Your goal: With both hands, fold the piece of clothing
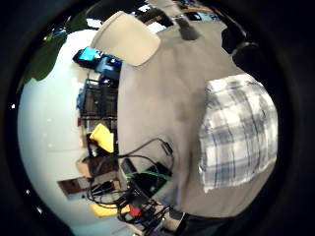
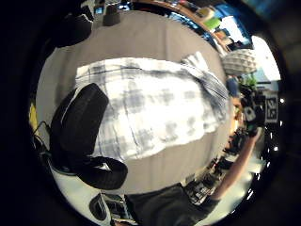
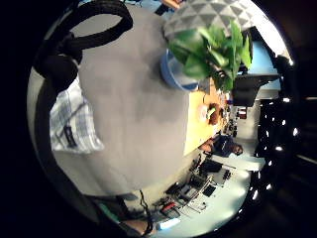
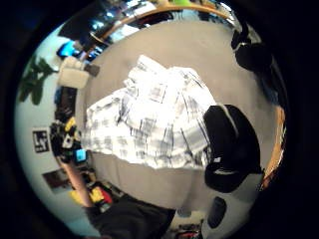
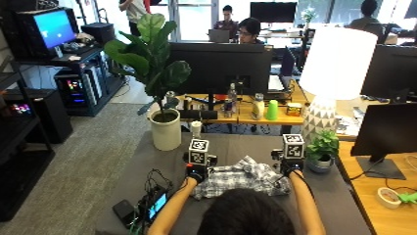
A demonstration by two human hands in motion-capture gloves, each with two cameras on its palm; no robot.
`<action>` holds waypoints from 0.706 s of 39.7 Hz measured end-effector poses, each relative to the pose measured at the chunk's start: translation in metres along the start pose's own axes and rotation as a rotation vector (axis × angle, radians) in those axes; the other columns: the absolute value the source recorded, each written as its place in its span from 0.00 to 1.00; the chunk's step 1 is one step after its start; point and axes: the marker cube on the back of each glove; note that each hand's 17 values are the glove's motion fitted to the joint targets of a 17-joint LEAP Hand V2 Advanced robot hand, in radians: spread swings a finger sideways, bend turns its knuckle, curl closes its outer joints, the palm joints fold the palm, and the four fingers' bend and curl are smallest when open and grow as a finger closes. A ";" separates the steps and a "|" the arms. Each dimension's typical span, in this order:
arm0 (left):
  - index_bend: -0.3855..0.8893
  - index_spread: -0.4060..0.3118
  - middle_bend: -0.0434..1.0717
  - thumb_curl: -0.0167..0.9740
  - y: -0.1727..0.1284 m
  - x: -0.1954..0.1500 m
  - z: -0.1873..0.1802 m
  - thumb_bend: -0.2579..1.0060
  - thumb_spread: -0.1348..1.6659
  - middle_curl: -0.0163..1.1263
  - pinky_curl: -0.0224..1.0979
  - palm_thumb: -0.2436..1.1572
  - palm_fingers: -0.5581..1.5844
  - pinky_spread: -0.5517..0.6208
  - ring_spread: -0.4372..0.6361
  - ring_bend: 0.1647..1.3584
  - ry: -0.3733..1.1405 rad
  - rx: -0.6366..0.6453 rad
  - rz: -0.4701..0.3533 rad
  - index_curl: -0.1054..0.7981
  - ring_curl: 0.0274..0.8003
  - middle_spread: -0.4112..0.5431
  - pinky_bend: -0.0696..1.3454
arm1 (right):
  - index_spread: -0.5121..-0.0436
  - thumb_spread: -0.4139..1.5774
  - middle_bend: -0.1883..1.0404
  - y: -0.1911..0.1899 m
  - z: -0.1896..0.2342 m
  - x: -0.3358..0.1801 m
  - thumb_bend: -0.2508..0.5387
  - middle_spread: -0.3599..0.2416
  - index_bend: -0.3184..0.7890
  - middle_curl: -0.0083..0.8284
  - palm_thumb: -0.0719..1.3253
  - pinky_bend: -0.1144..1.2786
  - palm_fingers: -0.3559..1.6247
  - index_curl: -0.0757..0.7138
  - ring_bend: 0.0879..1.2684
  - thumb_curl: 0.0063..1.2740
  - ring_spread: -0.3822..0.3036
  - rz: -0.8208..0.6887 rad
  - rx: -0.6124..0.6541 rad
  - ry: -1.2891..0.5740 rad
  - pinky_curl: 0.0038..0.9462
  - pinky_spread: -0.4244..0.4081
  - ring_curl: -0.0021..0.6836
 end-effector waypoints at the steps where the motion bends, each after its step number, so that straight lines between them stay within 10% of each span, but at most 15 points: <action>1: 0.44 0.31 0.13 0.19 0.004 0.003 -0.003 0.19 0.81 0.31 0.39 0.42 0.53 0.38 0.25 0.26 0.028 0.015 0.014 0.57 0.46 0.29 0.30 | 0.53 0.84 0.35 0.007 0.000 0.004 0.32 0.41 0.37 0.55 0.73 0.36 0.65 0.53 0.31 0.24 0.32 0.006 -0.034 -0.016 0.42 0.35 0.61; 18: 0.39 0.39 0.15 0.16 0.045 0.049 0.109 0.17 0.78 0.26 0.36 0.24 0.37 0.69 0.51 0.27 0.215 -0.229 0.054 0.55 0.46 0.47 0.27 | 0.57 0.82 0.28 0.062 0.100 -0.014 0.27 0.65 0.30 0.46 0.49 0.58 0.43 0.31 0.38 0.19 0.59 0.266 -0.412 -0.246 0.47 0.65 0.62; 28: 0.41 0.42 0.18 0.17 0.049 0.038 0.090 0.19 0.74 0.25 0.34 0.19 0.30 0.81 0.64 0.28 0.313 -0.360 0.058 0.51 0.42 0.54 0.26 | 0.71 0.78 0.44 0.052 0.089 -0.038 0.41 0.52 0.32 0.52 0.66 0.64 0.69 0.22 0.55 0.25 0.36 0.292 -0.337 -0.236 0.45 0.33 0.63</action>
